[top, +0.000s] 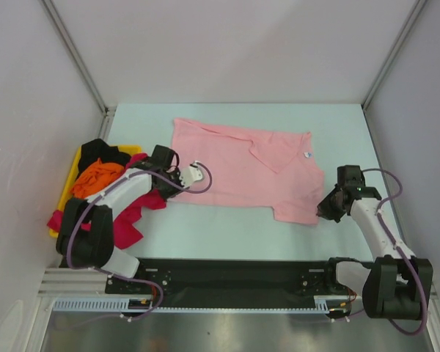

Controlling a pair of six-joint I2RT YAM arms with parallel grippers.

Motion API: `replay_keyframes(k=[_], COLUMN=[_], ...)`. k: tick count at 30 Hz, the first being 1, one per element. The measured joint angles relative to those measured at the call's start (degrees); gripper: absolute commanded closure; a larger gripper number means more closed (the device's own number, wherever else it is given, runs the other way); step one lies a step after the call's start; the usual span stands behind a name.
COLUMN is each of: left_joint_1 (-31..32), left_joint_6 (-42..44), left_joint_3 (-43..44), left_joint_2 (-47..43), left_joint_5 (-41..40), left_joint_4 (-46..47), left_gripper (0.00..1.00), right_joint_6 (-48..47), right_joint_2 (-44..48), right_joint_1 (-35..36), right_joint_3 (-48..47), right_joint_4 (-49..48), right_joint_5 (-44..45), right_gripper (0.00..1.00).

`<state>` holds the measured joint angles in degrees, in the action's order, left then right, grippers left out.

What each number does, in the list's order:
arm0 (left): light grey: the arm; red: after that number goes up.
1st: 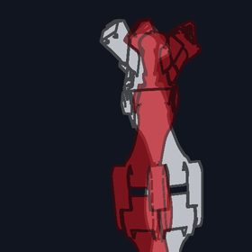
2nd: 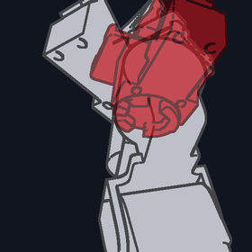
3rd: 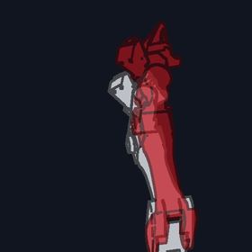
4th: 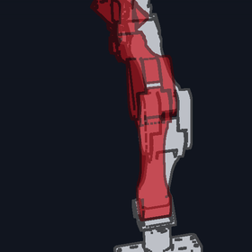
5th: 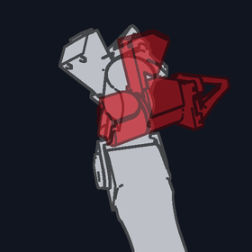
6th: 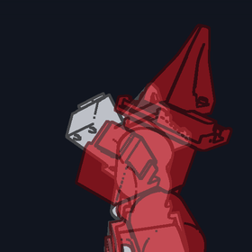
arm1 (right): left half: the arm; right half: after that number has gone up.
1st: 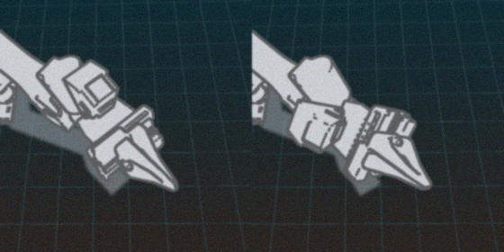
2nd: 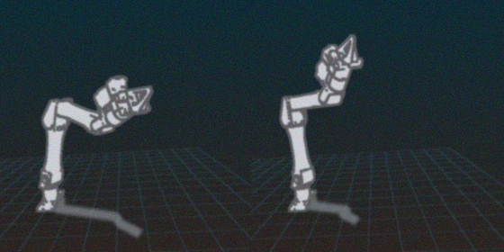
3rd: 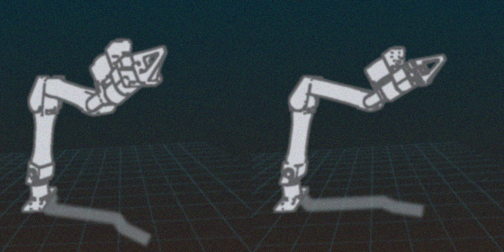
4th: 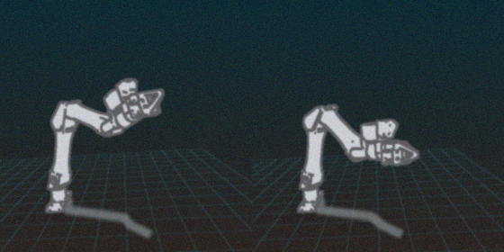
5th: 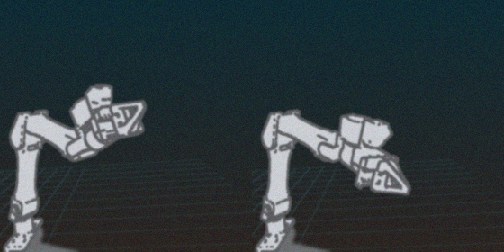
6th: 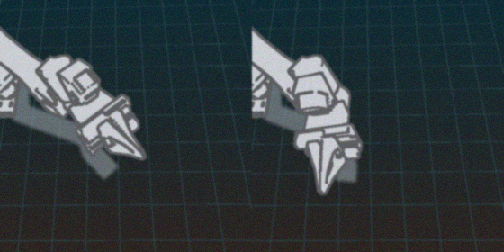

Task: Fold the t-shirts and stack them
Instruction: Fold the tshirt

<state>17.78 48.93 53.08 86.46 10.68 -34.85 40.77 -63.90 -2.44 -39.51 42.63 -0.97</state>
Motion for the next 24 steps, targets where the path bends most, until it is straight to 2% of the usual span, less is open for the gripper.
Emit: replay_keyframes(k=[5,8,12,17,24], left_joint_1=[0.0,0.0,-0.7,-4.7,-6.4], left_joint_6=[-1.1,-1.9,-2.2,-3.7,-3.9], left_joint_3=[2.7,4.2,6.5,18.3,23.5], left_joint_2=[-6.7,-7.3,-3.7,9.6,16.7], left_joint_5=[4.5,5.9,5.8,5.8,4.5], left_joint_4=[-9.5,-11.2,-9.8,-7.1,-3.2], left_gripper=[1.0,1.0,1.0,1.0,1.0], right_joint_6=[-0.5,-1.6,-4.0,-7.6,-11.6], right_joint_2=[6.0,4.2,-6.5,-21.6,-33.3], right_joint_1=[-0.4,-0.4,-0.5,-0.7,-0.7], right_joint_3=[-3.8,-6.7,-11.4,-18.5,-23.9], right_joint_4=[5.2,4.2,-1.9,-11.9,-22.4], right_joint_5=[-0.4,-0.4,-0.9,-2.8,-4.5], right_gripper=[1.0,1.0,1.0,1.0,1.0])
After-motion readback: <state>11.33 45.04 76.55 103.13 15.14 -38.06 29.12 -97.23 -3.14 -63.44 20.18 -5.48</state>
